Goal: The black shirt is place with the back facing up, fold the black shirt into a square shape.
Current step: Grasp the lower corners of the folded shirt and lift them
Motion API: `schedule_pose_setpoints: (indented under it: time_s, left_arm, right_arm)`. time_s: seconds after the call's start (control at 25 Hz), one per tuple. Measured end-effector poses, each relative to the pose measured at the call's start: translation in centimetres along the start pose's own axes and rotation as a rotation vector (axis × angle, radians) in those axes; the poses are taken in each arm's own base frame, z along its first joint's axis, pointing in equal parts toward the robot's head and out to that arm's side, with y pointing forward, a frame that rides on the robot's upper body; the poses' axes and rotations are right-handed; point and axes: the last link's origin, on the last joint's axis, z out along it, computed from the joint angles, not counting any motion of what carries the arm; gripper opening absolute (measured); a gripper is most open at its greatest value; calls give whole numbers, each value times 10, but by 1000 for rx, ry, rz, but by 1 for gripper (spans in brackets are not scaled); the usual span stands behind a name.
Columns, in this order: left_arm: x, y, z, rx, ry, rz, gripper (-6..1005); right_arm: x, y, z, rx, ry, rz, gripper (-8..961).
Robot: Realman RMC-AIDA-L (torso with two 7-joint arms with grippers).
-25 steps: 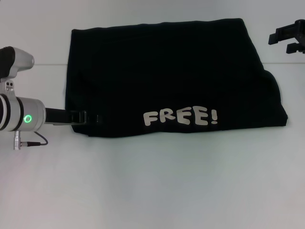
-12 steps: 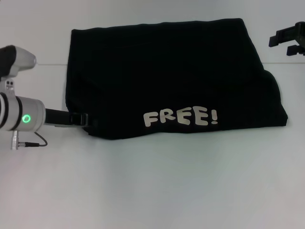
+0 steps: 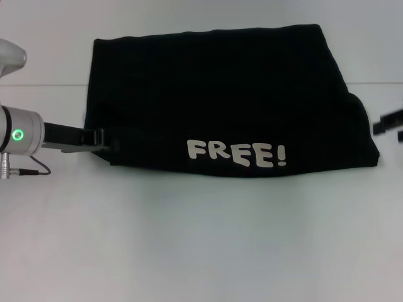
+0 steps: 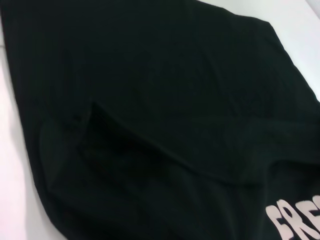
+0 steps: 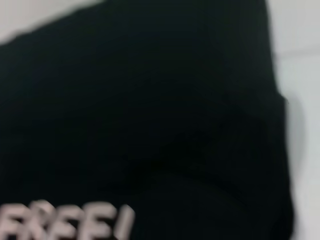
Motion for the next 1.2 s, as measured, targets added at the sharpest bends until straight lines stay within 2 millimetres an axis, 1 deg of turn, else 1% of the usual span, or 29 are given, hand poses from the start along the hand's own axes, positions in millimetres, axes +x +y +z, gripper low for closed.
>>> schedule_pose_setpoints:
  time_s: [0.08, 0.2, 0.28, 0.32, 0.44, 0.64, 0.88, 1.2]
  left_arm:
    - [1, 0, 0, 6, 6, 2, 8]
    - [4, 0, 1, 16, 13, 8, 8]
    - [5, 0, 1, 17, 14, 11, 8]
    - [5, 1, 2, 17, 14, 12, 7]
    - [5, 1, 2, 17, 14, 12, 7]
    - [4, 1, 3, 17, 15, 9, 7]
    - [4, 0, 3, 17, 19, 4, 6]
    - [5, 0, 3, 16, 23, 1, 7]
  right_arm:
    - [12, -9, 6, 16, 9, 9, 641]
    - [17, -11, 11, 11, 0, 4, 639]
    - [20, -10, 18, 14, -16, -6, 638]
    - [20, -10, 18, 14, -16, -6, 637]
    - [23, -9, 31, 28, -55, -25, 635]
    - [23, -5, 47, 59, -117, -40, 631]
    - [27, 0, 60, 62, -118, -45, 627]
    - [30, -1, 61, 55, -93, -32, 621]
